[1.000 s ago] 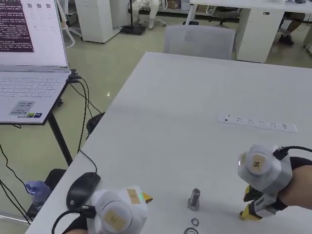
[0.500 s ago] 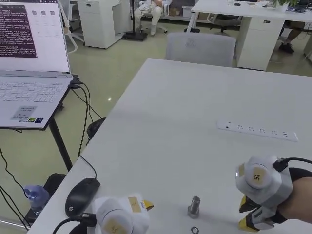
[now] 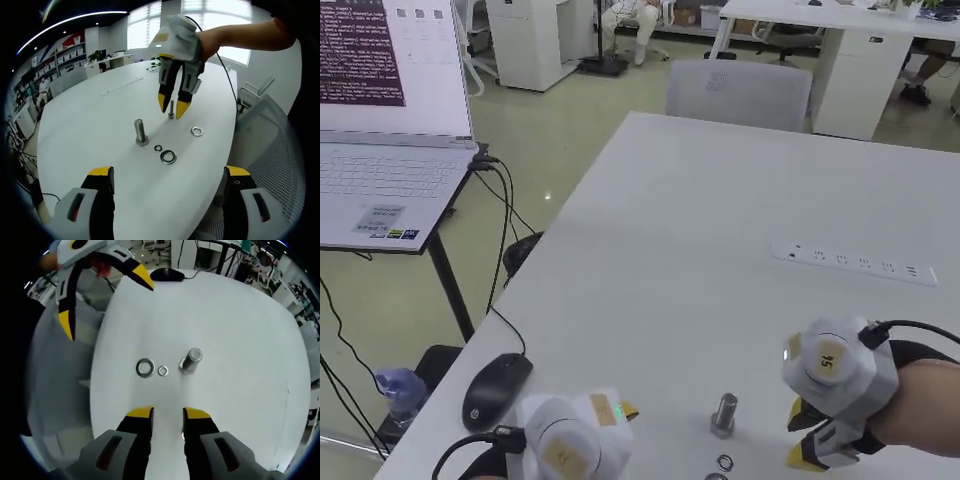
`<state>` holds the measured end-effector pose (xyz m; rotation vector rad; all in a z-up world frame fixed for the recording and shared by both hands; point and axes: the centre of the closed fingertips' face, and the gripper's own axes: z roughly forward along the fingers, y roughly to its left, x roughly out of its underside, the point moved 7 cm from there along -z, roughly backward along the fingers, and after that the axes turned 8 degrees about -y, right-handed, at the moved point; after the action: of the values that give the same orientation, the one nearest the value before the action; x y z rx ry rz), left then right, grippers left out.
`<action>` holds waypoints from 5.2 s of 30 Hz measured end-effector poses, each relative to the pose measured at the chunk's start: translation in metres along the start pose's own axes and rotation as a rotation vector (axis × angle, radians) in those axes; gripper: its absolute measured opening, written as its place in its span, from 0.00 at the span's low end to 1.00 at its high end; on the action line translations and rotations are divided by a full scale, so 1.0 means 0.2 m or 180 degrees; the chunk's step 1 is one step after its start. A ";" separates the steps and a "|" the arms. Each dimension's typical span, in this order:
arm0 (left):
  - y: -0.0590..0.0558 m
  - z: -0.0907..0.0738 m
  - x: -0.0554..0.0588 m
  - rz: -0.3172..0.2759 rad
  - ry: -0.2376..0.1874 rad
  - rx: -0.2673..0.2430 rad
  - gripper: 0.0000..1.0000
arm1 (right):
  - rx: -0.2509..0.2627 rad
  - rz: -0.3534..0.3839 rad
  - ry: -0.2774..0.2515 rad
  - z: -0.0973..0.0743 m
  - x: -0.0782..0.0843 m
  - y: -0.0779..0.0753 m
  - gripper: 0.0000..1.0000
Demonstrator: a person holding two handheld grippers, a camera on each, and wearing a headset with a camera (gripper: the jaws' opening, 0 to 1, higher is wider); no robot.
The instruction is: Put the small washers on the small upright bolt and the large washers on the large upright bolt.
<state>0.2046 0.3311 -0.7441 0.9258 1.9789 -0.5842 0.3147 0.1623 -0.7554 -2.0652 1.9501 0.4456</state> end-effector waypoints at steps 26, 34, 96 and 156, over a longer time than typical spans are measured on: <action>0.01 0.01 0.02 0.0036 -0.0001 0.0023 0.90 | -0.0171 -0.0289 -0.0061 0.13 -0.12 0.03 0.25; 0.01 0.02 0.02 0.0070 -0.0006 0.0060 0.90 | -0.0166 -0.0365 -0.0071 0.18 -0.14 0.02 0.25; -0.01 0.02 0.06 0.0020 -0.0039 0.0126 0.87 | -0.0002 -0.0344 -0.0082 0.37 -0.14 0.04 0.14; 0.02 0.05 -0.01 -0.0072 -0.0532 -0.0019 0.90 | 0.0273 0.0225 -0.0228 -0.06 0.03 0.05 0.13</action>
<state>0.2126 0.3255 -0.7482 0.8246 1.8424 -0.6468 0.3051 0.1511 -0.7462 -1.9067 1.9700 0.4364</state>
